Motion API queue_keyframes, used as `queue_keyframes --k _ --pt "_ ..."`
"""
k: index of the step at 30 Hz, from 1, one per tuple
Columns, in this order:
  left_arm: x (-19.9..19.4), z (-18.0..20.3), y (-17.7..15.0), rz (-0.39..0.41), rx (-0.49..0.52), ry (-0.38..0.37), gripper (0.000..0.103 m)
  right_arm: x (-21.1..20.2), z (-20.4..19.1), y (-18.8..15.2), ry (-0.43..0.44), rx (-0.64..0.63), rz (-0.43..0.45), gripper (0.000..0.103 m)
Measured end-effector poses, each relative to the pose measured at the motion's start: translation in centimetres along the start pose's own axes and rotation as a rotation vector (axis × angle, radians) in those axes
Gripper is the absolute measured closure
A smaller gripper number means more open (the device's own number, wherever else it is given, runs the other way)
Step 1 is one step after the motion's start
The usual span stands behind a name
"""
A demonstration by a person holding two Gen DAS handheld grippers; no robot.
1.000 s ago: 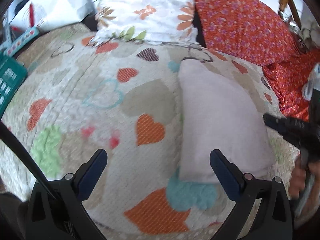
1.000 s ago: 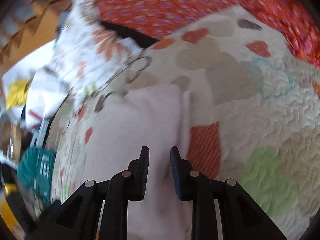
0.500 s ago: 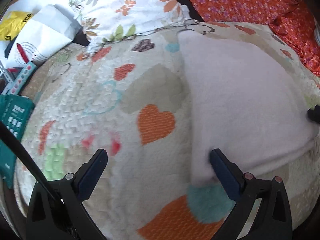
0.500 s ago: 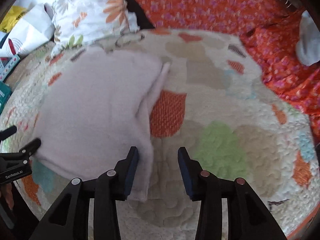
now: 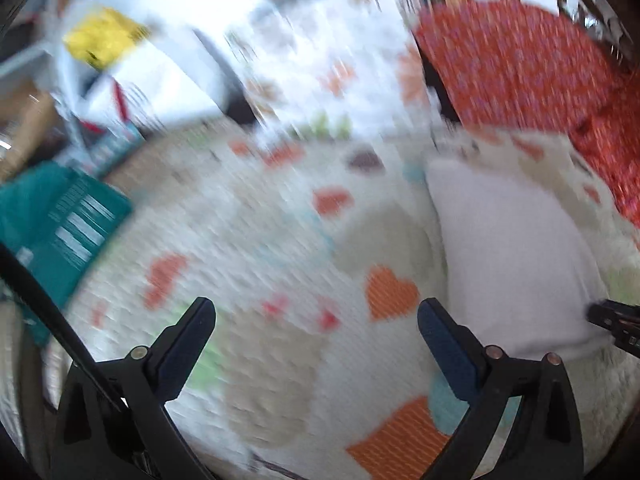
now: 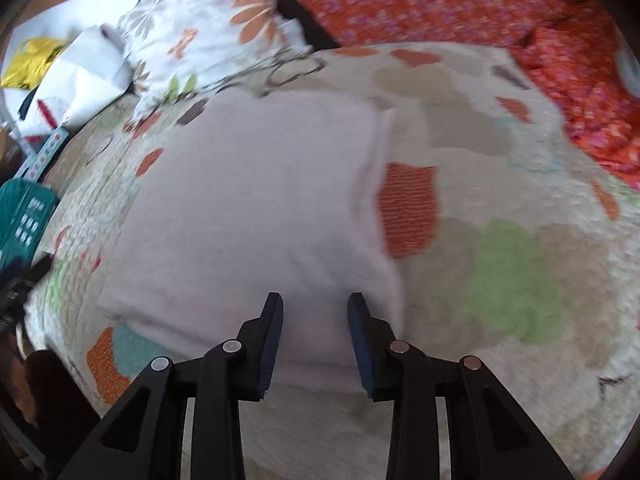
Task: Fold small clothes
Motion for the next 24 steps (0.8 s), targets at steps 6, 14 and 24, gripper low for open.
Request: queue_keyframes --k 6,14,24 --pt "-4.2 -1.6 3.6 0.177 -0.117 0.097 0.0 -3.3 0.4 0.6 -0.095 -0.027 0.119 0.061" --pt "-2.0 1.0 1.4 -0.024 -0.09 0.006 0.0 -3.5 -1.7 -1.4 -0.148 -0.081 0.14 0.059" --pt "-0.5 3.5 -4.9 -0.193 0.009 0.016 0.0 -2.7 -3.4 -3.4 -0.162 -0.123 0.12 0.05"
Point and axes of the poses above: each gripper's, at about its wrist camera, not at the fingertips, and x roughly the way its jaws point, z to its right, y to its top, the point moved 9 cm from there along x, roughly the way its jaws point, and after that the axes turned 11 degrees about -x, right-handed, at the moved point
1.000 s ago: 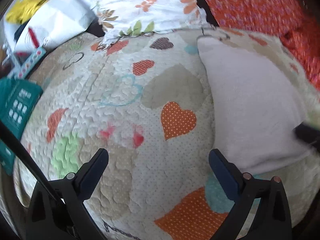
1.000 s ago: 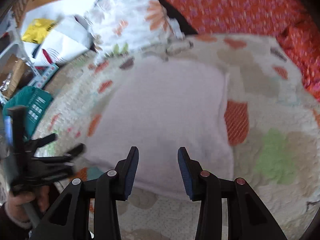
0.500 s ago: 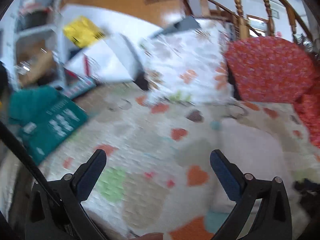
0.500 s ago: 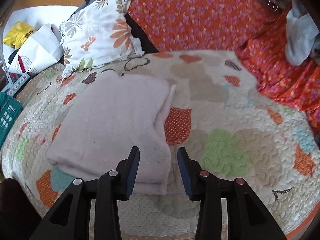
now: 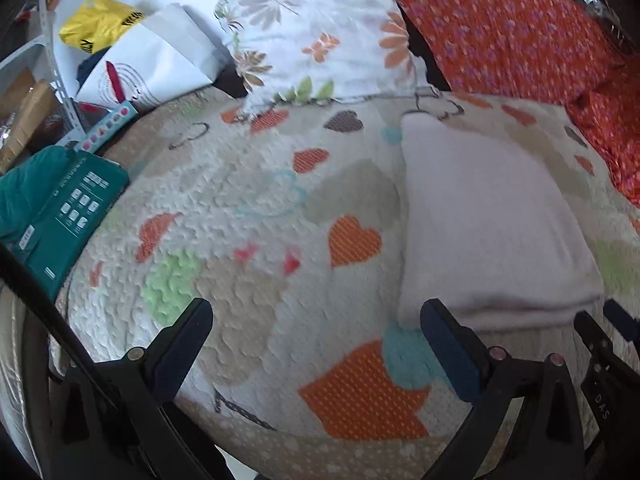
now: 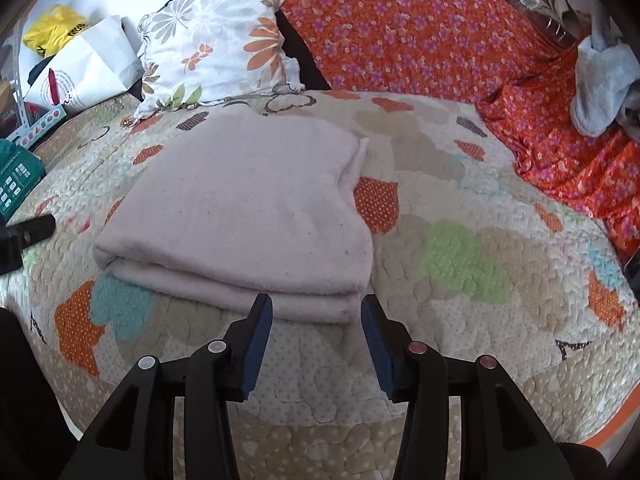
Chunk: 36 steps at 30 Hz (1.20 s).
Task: Fold small clothes
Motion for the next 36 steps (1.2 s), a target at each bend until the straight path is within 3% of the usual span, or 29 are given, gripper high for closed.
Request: queue_keyframes --k 17,36 --pt "0.6 2.6 -3.0 -0.135 0.009 -0.093 0.0 0.1 -0.5 -0.4 -0.041 -0.034 -0.01 0.04" --pt "1.9 2.8 -4.6 -0.202 -0.004 -0.104 0.0 1.1 -0.7 -1.0 -0.044 -0.051 -0.033 0.036"
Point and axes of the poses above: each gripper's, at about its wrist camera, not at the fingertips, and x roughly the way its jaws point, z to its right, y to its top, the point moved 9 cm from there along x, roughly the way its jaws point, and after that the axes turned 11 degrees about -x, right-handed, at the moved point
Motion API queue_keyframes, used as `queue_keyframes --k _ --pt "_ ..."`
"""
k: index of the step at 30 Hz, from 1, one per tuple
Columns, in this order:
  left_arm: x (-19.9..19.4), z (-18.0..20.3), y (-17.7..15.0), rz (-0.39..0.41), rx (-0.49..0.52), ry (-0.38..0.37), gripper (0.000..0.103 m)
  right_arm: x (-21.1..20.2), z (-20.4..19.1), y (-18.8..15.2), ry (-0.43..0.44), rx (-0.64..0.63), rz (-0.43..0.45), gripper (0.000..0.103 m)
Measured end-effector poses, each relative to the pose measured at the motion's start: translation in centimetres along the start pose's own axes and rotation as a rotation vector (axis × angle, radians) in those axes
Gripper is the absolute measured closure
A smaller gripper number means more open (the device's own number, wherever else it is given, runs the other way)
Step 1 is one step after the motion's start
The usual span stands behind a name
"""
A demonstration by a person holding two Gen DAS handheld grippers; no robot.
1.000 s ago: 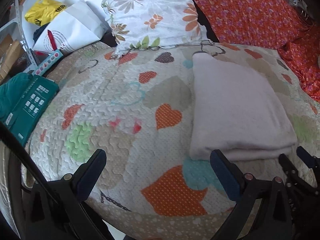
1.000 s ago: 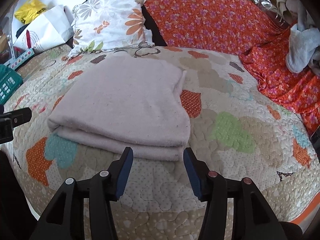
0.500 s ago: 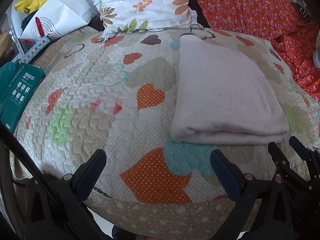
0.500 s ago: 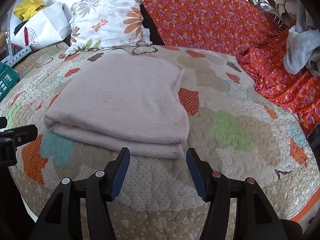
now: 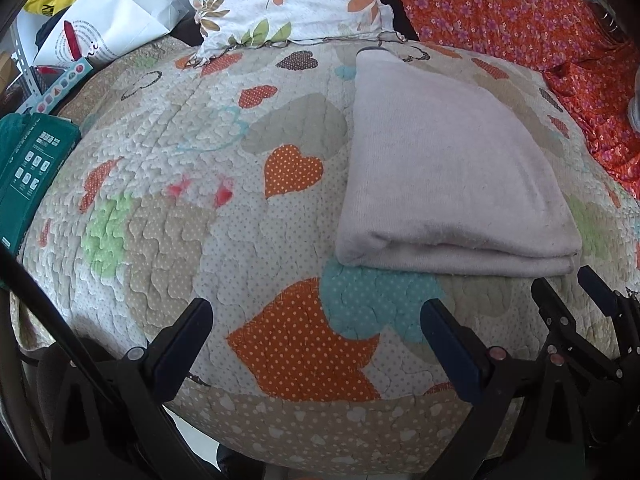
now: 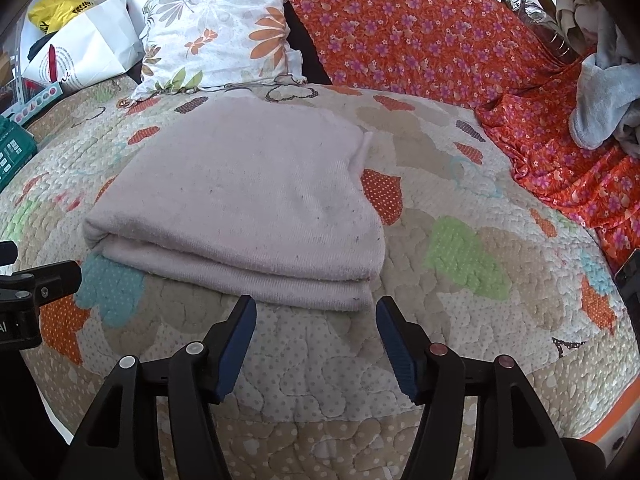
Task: Fold small clothes
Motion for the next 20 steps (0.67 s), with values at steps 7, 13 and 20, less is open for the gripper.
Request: queue_keyframes --k 7,13,20 --pt "0.7 0.1 -0.6 -0.024 0.003 -0.001 0.0 0.2 -0.1 0.0 -0.003 -0.01 0.002 0.034" --pt "1.3 0.5 -1.0 -0.051 0.001 -0.021 0.0 0.3 0.2 0.1 -0.004 -0.006 0.004 0.034" --pt "1.8 1.0 -1.1 -0.057 0.008 -0.031 0.0 0.5 0.1 0.1 0.009 -0.003 -0.003 0.033"
Point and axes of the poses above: each gripper's, at about its wrist camera, not at the fingertips, and x roughly the way its jaws point, z to its right, y to its top, the point moved 9 cm from there along x, roughly the way its jaws point, and after that the axes turned 11 degrees about -x, right-handed, at the moved point
